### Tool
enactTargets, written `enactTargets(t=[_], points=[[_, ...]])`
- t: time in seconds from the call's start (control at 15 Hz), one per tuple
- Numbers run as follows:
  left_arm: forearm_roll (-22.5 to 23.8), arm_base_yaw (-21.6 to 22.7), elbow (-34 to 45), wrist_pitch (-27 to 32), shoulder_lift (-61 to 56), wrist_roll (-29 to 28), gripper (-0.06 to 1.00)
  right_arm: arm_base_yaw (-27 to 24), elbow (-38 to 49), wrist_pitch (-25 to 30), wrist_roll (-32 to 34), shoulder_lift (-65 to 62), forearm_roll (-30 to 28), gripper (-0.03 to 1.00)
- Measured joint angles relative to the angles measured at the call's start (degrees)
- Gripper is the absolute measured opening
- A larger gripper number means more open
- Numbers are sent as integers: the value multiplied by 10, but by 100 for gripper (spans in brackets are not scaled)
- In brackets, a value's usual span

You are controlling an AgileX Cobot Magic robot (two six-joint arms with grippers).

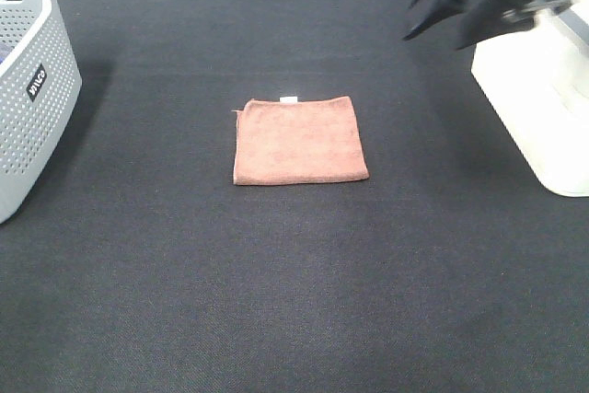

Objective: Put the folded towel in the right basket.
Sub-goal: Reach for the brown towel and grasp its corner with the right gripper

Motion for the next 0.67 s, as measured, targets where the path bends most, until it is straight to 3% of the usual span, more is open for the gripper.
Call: enactTargets(t=[0.27,0.67], points=[[0,0,0,0,0,0,88,1,-123,25,2,162,20,71],[0,0,0,0,0,0,88,1,-254,63,-3,344,49,73]])
